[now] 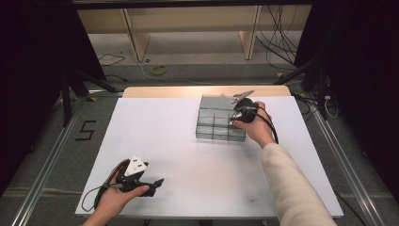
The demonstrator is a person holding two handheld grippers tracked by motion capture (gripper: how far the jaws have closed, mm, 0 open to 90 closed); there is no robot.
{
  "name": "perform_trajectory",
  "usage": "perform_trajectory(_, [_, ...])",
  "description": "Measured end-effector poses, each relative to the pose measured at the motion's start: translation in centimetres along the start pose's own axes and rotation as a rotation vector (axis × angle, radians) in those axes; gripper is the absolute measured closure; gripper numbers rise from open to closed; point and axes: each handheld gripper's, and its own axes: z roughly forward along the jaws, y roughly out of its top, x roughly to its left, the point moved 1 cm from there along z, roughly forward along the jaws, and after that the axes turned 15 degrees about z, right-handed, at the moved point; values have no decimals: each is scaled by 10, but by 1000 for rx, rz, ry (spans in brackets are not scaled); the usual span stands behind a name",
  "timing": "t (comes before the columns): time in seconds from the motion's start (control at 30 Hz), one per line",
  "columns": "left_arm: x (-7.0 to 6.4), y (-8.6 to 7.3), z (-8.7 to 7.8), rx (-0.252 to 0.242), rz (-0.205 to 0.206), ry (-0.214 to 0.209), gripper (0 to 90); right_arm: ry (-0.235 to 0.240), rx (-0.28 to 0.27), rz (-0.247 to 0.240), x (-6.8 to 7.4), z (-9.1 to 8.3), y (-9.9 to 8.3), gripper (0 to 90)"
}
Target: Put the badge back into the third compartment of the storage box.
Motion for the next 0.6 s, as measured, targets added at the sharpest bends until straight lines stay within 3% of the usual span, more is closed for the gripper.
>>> perform_trajectory(0.03, [0, 0, 0, 1, 2, -1, 169, 0, 0, 0, 0, 0, 0, 554])
perform_trajectory(0.1, [0, 0, 0, -1, 0, 0, 169, 17, 27, -3, 3, -3, -2, 722])
perform_trajectory(0.23, [-1, 0, 1, -4, 1, 3, 170, 18, 22, -14, 5, -6, -2, 801])
perform_trajectory(0.6, [-1, 0, 0, -2, 2, 3, 170, 35, -5, -13, 11, -13, -10, 726])
